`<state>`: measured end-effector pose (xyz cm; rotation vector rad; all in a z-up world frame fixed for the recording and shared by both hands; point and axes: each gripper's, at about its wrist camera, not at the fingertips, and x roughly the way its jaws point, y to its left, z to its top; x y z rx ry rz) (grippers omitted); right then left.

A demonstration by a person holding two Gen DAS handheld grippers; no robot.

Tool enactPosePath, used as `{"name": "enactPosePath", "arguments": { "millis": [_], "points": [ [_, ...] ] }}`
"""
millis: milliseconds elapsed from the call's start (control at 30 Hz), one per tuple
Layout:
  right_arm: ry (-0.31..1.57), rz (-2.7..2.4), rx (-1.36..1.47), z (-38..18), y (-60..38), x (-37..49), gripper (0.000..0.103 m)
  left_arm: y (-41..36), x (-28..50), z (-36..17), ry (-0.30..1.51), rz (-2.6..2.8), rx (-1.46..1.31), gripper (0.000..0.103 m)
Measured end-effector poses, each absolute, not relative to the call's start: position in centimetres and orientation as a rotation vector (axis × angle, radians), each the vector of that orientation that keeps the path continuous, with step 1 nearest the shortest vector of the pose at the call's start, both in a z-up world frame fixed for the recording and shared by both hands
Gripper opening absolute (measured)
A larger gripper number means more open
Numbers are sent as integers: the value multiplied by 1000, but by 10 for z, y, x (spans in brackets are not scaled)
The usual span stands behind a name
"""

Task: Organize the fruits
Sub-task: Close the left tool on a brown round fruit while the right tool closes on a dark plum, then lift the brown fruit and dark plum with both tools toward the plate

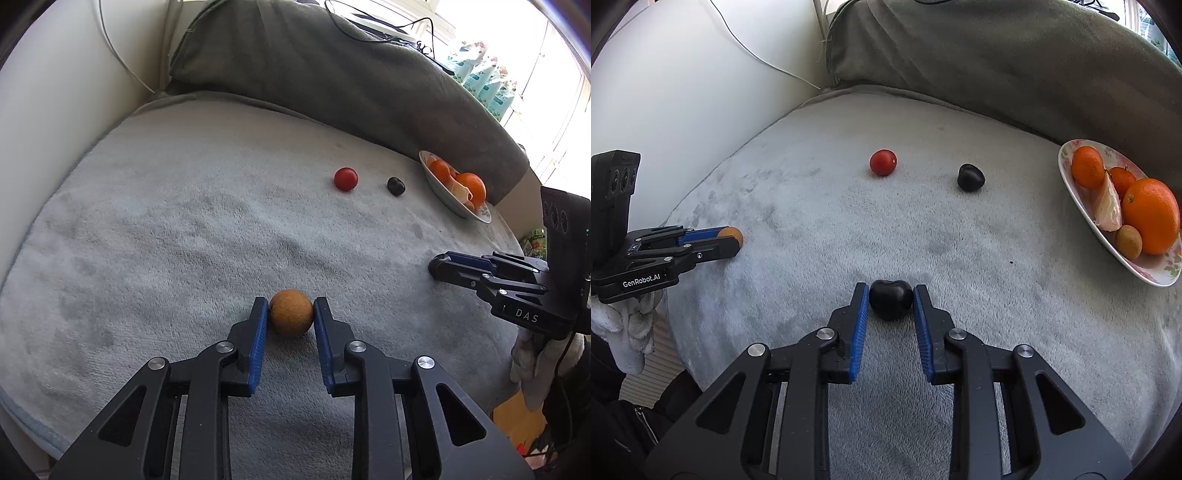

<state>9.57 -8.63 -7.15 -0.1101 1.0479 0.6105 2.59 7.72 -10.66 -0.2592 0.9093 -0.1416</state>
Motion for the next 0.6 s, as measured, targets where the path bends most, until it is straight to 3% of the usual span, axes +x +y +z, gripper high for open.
{"name": "enactPosePath", "arguments": {
  "millis": [600],
  "points": [
    [970, 532, -41, -40, -135, 95, 25, 53, 45, -79, 849, -224, -232, 23]
  ]
}}
